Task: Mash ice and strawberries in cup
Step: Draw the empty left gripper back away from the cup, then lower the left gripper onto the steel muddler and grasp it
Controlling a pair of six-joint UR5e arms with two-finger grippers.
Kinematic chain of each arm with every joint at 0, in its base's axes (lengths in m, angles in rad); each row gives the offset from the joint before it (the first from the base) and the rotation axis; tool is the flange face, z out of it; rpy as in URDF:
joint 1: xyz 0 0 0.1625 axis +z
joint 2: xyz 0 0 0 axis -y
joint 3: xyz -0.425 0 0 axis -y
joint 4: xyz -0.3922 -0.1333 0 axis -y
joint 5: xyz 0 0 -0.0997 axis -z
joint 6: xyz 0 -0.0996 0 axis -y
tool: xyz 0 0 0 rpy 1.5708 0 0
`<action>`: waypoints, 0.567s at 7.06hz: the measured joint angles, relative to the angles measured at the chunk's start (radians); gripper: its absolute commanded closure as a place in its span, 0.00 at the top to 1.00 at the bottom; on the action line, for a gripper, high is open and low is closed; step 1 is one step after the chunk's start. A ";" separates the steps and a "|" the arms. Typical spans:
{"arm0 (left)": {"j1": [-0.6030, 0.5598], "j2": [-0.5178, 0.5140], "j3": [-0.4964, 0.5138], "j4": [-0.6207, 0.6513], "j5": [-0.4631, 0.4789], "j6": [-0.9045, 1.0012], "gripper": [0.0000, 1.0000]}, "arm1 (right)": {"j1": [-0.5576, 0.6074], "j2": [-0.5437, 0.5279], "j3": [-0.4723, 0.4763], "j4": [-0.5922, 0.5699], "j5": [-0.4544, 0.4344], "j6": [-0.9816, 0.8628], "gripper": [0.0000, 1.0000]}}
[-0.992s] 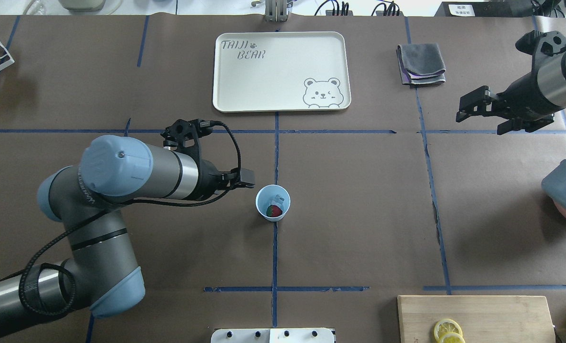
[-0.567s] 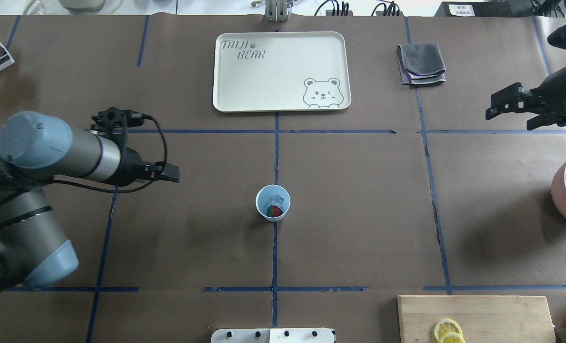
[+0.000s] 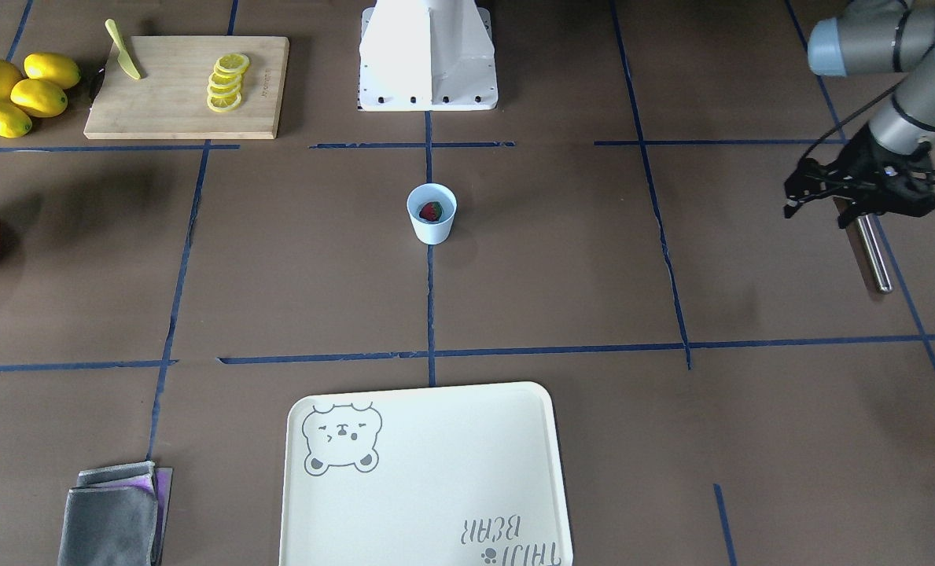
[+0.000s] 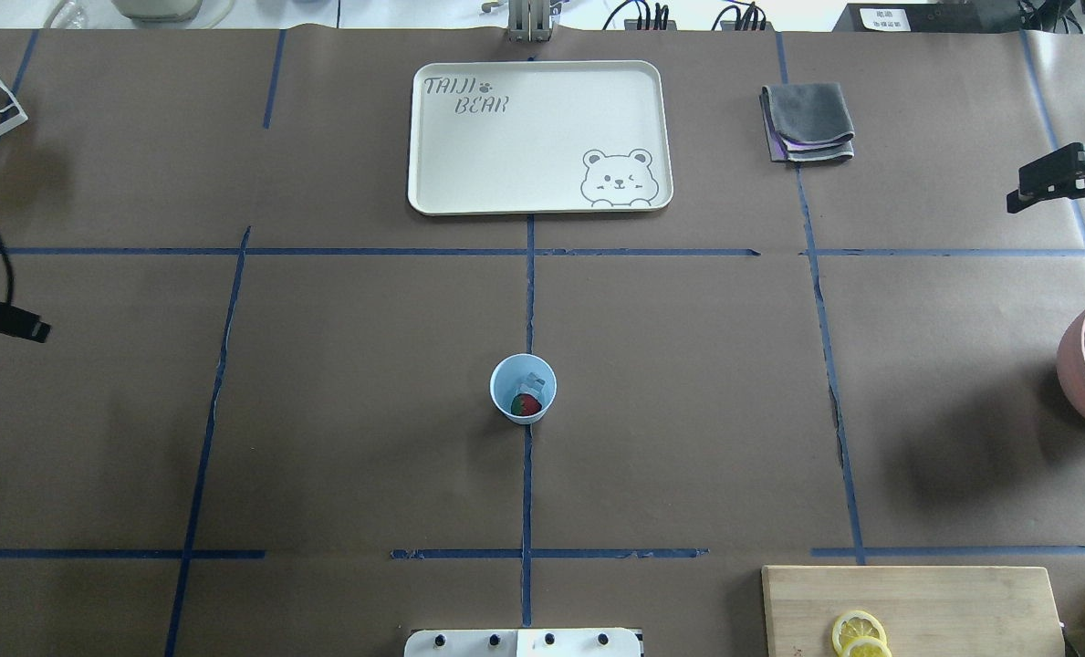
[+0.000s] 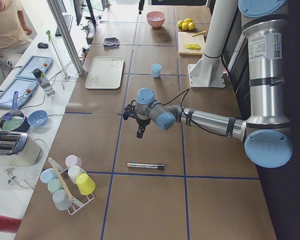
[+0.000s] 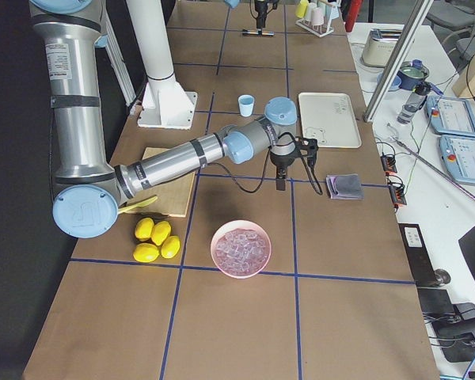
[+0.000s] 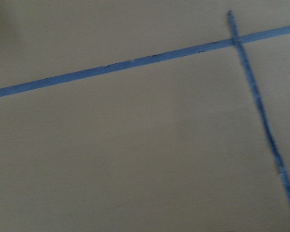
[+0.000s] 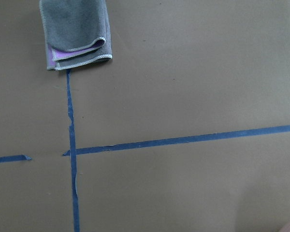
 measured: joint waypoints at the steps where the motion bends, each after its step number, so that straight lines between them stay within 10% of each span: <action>1: -0.048 0.009 0.075 -0.008 -0.012 0.040 0.91 | 0.004 0.000 -0.003 0.000 0.001 -0.007 0.99; 4: -0.080 -0.017 0.252 -0.142 -0.012 -0.007 0.92 | 0.005 0.004 -0.004 0.001 0.002 -0.010 0.99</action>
